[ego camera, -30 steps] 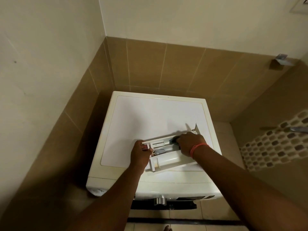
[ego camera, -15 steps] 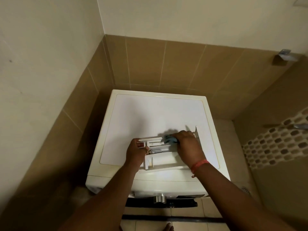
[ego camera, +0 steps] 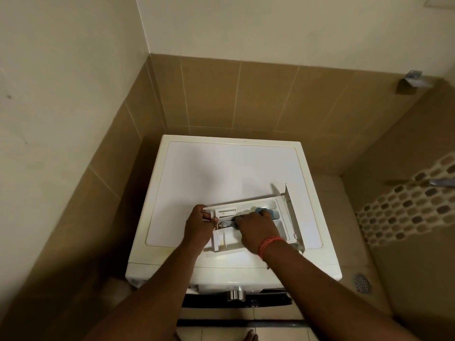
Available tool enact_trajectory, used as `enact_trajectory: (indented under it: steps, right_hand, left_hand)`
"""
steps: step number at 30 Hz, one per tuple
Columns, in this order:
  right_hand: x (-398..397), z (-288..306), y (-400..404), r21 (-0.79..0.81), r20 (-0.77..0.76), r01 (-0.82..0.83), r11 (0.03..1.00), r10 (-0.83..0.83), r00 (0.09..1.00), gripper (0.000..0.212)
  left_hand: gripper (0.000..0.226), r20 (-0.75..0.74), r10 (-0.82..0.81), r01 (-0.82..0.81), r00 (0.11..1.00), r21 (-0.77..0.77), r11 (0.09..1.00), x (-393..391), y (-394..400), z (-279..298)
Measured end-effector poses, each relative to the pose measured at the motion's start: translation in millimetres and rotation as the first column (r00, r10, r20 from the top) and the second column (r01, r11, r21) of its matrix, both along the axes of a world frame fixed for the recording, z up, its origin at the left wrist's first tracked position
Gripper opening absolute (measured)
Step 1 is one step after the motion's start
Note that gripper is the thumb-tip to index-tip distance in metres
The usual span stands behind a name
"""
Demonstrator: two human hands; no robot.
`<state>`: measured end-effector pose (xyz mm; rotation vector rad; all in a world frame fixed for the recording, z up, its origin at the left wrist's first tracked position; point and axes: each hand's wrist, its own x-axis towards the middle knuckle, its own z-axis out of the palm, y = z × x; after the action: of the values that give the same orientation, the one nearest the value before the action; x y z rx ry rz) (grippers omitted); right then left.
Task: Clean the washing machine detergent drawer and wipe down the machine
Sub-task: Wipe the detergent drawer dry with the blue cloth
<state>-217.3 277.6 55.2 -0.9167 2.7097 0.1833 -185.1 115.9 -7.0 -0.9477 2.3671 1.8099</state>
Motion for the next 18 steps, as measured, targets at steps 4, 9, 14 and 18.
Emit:
enact_trajectory:
  steps: [4,9,14,18]
  right_hand:
    - [-26.7,22.2,24.9,0.188,0.067,-0.032,0.982,0.02,0.998,0.037]
    - [-18.1,34.7,15.0,0.322,0.041,-0.023,0.946,0.01,0.999,0.038]
    - [-19.7,18.9,29.5,-0.22,0.242,0.245,0.944,-0.191,0.951,0.043]
    - [-14.1,23.7,56.8,-0.693,0.452,0.6,0.4,-0.406,0.794,0.046]
  left_hand:
    - [0.042,-0.009,-0.002,0.002,1.0,0.021,1.0,0.3,-0.3,-2.0]
    - [0.041,-0.003,0.002,-0.002,1.0,-0.008,1.0,-1.3,9.2,-3.7]
    - [0.039,-0.003,-0.012,0.011,1.0,-0.051,0.999,-0.8,0.2,-5.1]
    - [0.038,-0.01,0.01,-0.011,1.0,-0.046,0.999,1.3,1.5,-4.2]
